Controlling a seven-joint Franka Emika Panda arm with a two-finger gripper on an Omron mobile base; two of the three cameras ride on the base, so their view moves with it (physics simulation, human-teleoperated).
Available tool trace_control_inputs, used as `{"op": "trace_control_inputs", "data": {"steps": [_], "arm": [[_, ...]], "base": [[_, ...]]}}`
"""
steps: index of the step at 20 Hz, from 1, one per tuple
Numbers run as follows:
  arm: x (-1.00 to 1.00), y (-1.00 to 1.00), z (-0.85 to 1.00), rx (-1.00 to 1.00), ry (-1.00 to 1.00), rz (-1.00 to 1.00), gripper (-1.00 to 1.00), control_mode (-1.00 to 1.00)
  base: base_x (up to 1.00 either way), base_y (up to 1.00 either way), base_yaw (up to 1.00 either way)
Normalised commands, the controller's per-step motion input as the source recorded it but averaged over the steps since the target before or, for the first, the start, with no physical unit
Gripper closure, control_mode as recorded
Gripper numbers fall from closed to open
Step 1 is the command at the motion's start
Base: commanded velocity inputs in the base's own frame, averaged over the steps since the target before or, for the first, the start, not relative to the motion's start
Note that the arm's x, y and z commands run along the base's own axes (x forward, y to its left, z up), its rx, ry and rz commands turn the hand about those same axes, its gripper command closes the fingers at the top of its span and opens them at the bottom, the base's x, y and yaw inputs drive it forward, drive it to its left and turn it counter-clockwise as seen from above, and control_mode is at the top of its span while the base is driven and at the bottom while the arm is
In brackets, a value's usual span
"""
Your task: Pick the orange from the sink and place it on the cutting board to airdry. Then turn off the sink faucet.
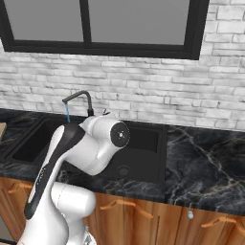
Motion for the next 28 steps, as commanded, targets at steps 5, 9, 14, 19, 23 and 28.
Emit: {"op": "trace_control_inputs", "data": {"steps": [5,9,14,19,23,28], "arm": [[0.4,0.07,-0.05,0.01,0.0,0.06,-1.0,-1.0],[0.44,0.13,-0.22,0.0,0.0,0.01,-1.0,-1.0],[0.42,0.06,-0.28,0.0,0.0,0.0,-1.0,-1.0],[0.42,0.02,-0.22,0.0,0.0,0.0,-1.0,-1.0],[0.39,0.01,-0.11,0.01,0.0,0.02,-1.0,-1.0],[0.32,0.12,-0.06,0.0,0.0,0.03,-1.0,-1.0]], "base": [[0.0,0.0,0.0],[0.0,0.0,0.0],[0.0,0.0,0.0],[0.0,0.0,0.0],[0.0,0.0,0.0],[0.0,0.0,0.0]]}}
